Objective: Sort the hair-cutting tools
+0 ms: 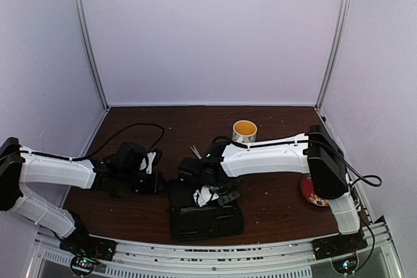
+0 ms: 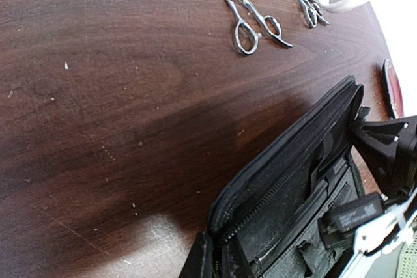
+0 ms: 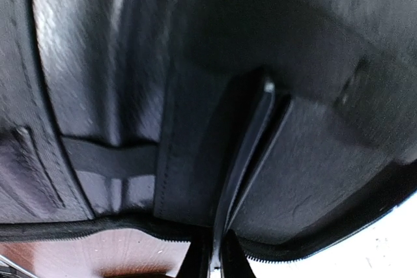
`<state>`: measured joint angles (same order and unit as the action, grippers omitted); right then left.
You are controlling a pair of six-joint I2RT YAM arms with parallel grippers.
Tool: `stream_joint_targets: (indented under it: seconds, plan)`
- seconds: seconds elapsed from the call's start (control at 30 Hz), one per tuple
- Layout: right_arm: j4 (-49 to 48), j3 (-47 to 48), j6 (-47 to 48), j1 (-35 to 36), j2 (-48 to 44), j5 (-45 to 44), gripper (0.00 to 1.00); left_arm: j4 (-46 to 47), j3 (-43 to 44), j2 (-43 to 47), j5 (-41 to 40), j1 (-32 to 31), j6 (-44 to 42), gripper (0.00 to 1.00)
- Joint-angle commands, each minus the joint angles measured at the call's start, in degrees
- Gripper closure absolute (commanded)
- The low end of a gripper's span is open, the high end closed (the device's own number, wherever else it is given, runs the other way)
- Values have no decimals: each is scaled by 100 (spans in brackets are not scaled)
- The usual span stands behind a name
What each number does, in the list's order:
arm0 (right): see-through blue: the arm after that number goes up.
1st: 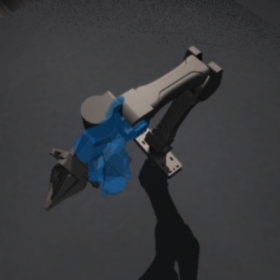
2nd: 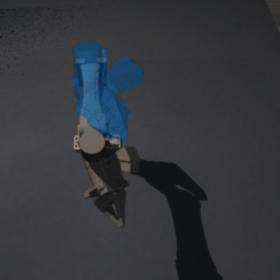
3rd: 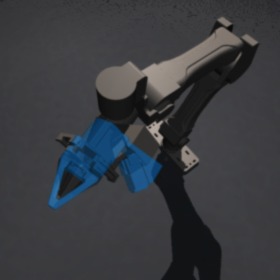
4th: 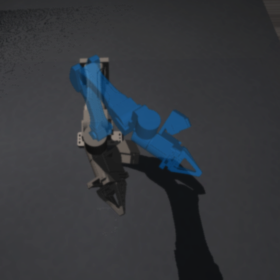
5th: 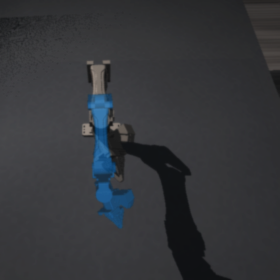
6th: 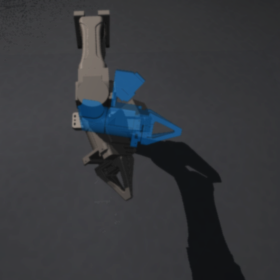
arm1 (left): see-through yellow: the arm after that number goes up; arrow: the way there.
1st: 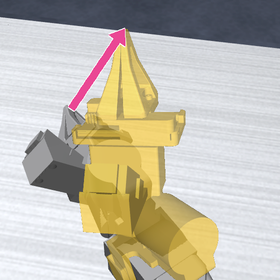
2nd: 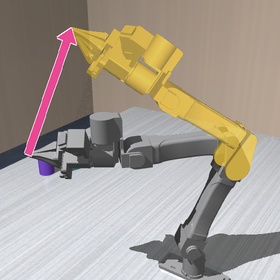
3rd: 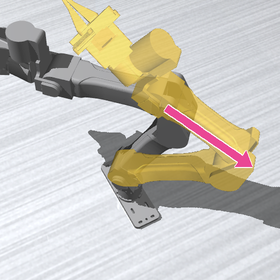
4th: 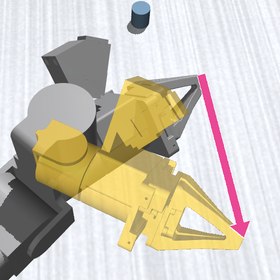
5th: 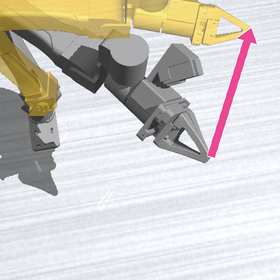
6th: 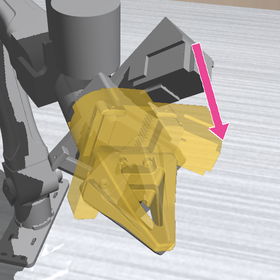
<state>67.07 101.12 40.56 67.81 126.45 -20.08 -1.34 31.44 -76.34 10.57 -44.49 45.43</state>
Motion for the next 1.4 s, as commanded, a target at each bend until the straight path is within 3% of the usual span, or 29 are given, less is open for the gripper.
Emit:
stream_joint_targets:
  seconds: [0.0, 0.3, 0.67, 1.07, 1.37]
  plan:
    - [162, 350, -36, 154, 263, -51, 100, 351, 84, 0, 213, -33, 75, 100]
    - [119, 601, -119, 190, 411, 418, 100, 415, 9, -13, 234, -33, 100, 100]
    - [-589, -71, -114, 153, -461, 697, 100, 487, -10, -73, 192, -34, 71, 100]
    - [-427, -874, 56, -140, -1077, 11, 100, 216, 147, 47, 149, -33, -51, 100]
    - [-197, -312, -202, -149, -555, -445, 100, 206, 221, 86, 321, -34, -78, 100]
